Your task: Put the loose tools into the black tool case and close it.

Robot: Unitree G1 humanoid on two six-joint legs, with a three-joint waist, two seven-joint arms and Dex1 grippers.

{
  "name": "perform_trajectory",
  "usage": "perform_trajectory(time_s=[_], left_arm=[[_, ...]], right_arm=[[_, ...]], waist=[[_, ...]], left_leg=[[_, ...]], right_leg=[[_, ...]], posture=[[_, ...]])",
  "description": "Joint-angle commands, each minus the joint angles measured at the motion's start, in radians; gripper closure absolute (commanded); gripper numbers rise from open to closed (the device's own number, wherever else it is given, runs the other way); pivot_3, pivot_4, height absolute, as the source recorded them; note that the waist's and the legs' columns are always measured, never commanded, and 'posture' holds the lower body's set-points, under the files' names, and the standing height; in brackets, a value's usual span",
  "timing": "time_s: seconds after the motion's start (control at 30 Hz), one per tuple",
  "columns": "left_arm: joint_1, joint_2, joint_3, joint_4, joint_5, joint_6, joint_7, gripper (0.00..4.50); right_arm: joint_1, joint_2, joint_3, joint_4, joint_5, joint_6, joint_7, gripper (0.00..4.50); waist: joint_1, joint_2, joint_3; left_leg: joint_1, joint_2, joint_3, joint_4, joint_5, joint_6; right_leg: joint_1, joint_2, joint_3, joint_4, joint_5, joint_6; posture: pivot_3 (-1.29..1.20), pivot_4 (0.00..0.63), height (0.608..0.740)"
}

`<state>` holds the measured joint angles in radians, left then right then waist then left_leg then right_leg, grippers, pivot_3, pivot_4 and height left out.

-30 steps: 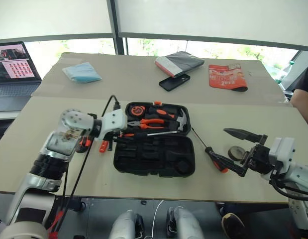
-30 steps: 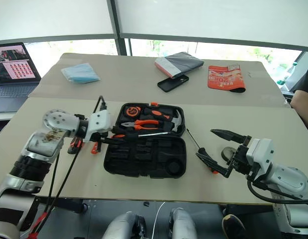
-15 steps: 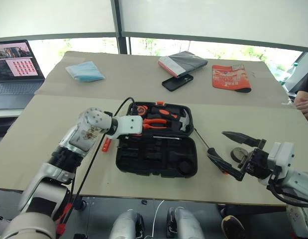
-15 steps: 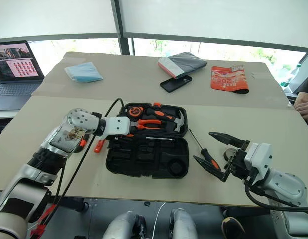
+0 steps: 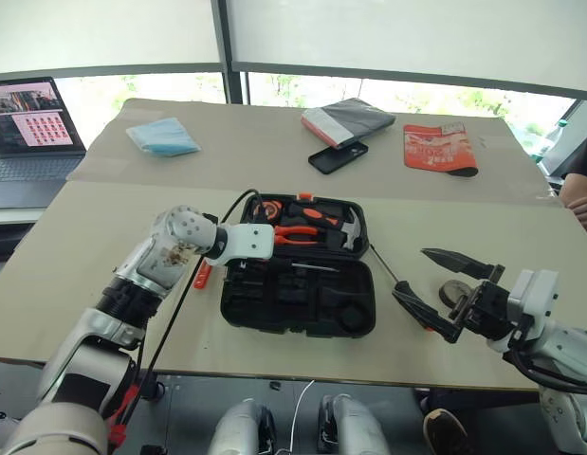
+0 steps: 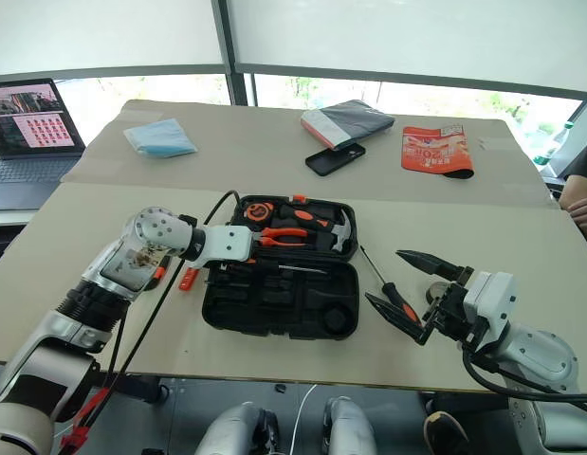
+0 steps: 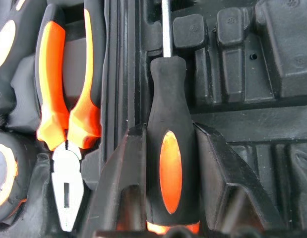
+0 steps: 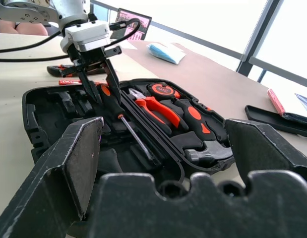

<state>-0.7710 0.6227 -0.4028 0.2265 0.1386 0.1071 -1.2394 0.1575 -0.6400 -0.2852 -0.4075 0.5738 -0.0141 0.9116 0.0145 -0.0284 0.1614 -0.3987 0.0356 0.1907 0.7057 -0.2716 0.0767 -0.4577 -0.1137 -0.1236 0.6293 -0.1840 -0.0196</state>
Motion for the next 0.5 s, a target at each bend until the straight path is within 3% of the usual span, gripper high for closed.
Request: perform_trajectory(time_s=[0.03,0.2,0.3,0.5], left_arm=[[0.007,-0.060,0.123,-0.069,-0.135,0.046,0.048,1.67],[0.061,-0.061,0.162,-0.127,-0.179,0.118,0.066,1.67],[0.081,-0.090,0.168,-0.102,-0.179,0.110,0.114,2.37],[0.096,-0.122,0.112,-0.021,-0.111,0.052,0.173,4.46]], right_arm=[[-0.011,0.006,-0.010,-0.042,0.033,0.017,-0.010,0.00],[-0.002,0.014,-0.011,-0.051,0.037,0.029,-0.013,0.00],[0.002,0.021,-0.008,-0.054,0.037,0.032,-0.020,0.00],[-0.007,0.030,-0.005,-0.047,0.029,0.033,-0.025,0.00]], waist=[[0.003,0.000,0.000],[-0.002,0.000,0.000],[-0.003,0.001,0.000],[-0.002,0.001,0.000]], left_leg=[[0.000,0.000,0.000,0.000,0.000,0.000],[-0.004,0.000,-0.003,0.006,-0.001,0.002],[-0.002,0.000,-0.003,0.006,-0.001,0.002],[-0.003,0.000,-0.003,0.006,-0.001,0.002]], right_leg=[[0.000,0.000,0.000,0.000,0.000,0.000],[0.000,0.000,0.000,0.000,0.000,0.001],[0.001,0.001,0.000,0.000,0.000,0.001],[0.001,0.001,0.000,0.000,0.000,0.002]], posture=[[0.00,0.150,0.740],[0.00,0.150,0.740],[0.00,0.150,0.740],[0.00,0.150,0.740]])
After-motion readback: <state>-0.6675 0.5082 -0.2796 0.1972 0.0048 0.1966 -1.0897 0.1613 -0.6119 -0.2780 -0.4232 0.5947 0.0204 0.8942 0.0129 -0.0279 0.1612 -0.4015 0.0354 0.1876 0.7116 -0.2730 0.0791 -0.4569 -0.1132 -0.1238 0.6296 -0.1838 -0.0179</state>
